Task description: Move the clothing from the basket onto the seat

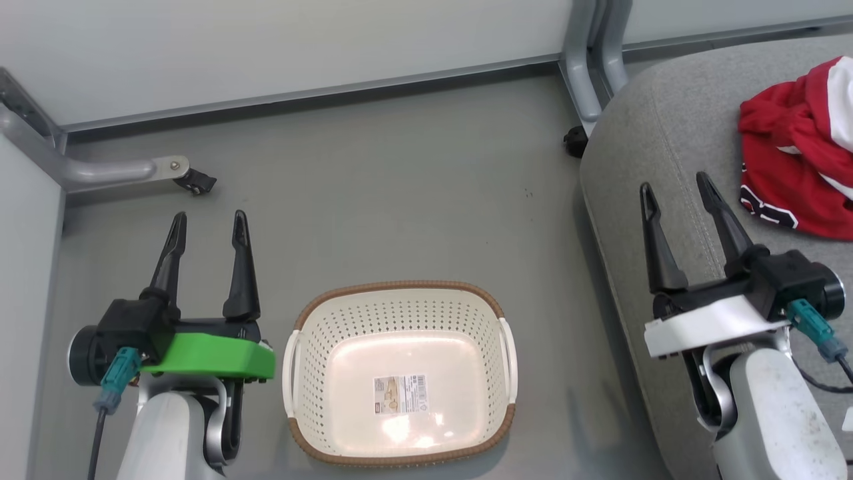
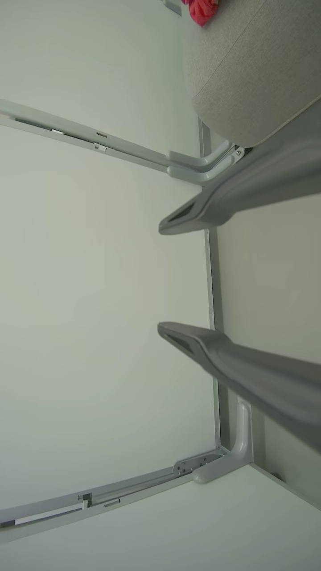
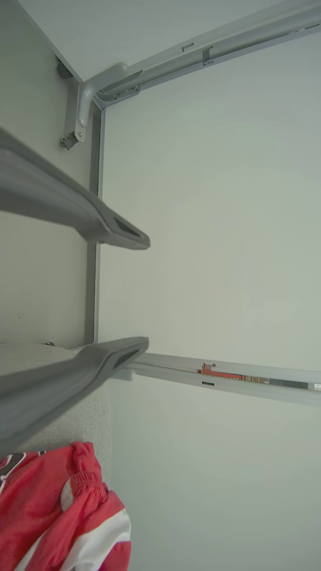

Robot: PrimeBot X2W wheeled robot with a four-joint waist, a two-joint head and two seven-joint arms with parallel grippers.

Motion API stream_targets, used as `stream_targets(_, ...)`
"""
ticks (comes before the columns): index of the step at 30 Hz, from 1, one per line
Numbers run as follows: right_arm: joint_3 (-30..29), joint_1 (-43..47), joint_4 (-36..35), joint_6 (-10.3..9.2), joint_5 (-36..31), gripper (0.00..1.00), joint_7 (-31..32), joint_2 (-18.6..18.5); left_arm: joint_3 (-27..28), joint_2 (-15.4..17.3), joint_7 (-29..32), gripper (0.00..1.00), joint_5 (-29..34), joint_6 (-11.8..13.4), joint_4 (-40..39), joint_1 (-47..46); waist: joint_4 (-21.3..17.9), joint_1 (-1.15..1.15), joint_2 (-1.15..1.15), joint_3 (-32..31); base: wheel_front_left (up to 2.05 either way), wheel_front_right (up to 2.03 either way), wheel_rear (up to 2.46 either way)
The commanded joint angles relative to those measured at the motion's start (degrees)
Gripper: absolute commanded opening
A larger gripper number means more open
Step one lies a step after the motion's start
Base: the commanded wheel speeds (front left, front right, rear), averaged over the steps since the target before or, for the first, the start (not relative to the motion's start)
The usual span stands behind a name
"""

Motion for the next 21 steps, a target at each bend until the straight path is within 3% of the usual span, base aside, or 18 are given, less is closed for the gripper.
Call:
stream_targets(1, -0.1, 1.7, -0.3, -0.04, 0.1, 1.0, -0.1, 0.0, 0.4, -0.3, 0.0, 1.0, 0.8, -0.3, -0.2, 1.1, 0.3, 0.0, 0.0, -0.6, 0.0, 0.0, 0.0)
stream_targets(21, -1.8, 10.9, -1.4, -0.04, 2.7, 1.0, -0.1, 0.0, 0.8, -1.2, 0.0, 1.0, 1.5, -0.7, 0.7, 6.1, 1.5, 0.0, 0.0, -4.7, 0.0, 0.0, 0.0)
